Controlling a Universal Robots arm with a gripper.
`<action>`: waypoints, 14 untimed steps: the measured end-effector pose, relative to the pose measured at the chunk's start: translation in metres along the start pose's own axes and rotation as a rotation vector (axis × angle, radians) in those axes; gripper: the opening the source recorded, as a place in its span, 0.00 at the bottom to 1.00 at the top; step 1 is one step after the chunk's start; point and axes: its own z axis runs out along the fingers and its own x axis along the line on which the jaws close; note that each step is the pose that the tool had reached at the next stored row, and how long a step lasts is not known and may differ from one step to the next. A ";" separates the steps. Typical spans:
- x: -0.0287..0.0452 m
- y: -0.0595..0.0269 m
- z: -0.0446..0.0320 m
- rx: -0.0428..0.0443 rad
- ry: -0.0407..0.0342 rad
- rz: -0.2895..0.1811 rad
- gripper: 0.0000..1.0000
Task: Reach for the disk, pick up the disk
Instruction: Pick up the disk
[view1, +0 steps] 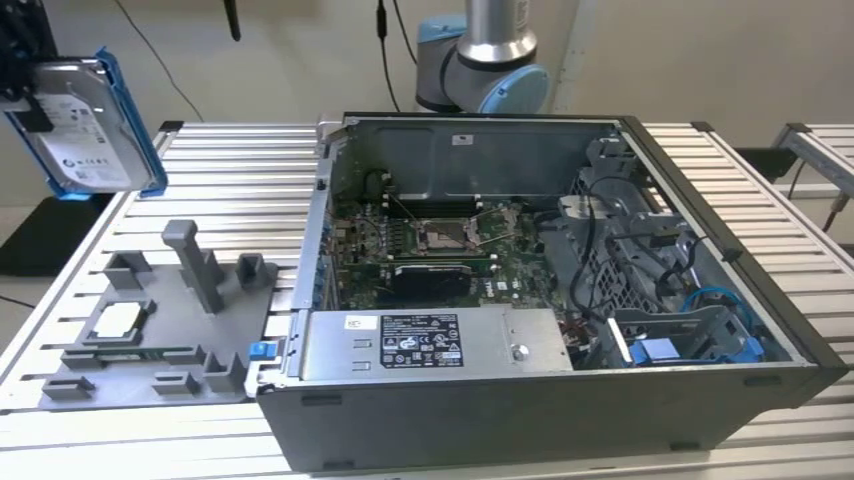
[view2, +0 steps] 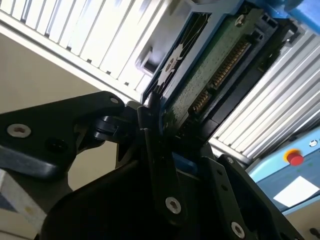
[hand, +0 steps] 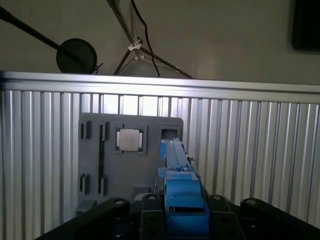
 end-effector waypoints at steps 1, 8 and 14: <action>0.0000 0.0000 -0.0020 0.0000 0.0000 0.000 0.00; -0.0003 -0.0001 -0.0156 0.0000 0.0000 0.000 0.00; -0.0005 -0.0003 -0.0307 0.0001 0.0000 0.000 0.00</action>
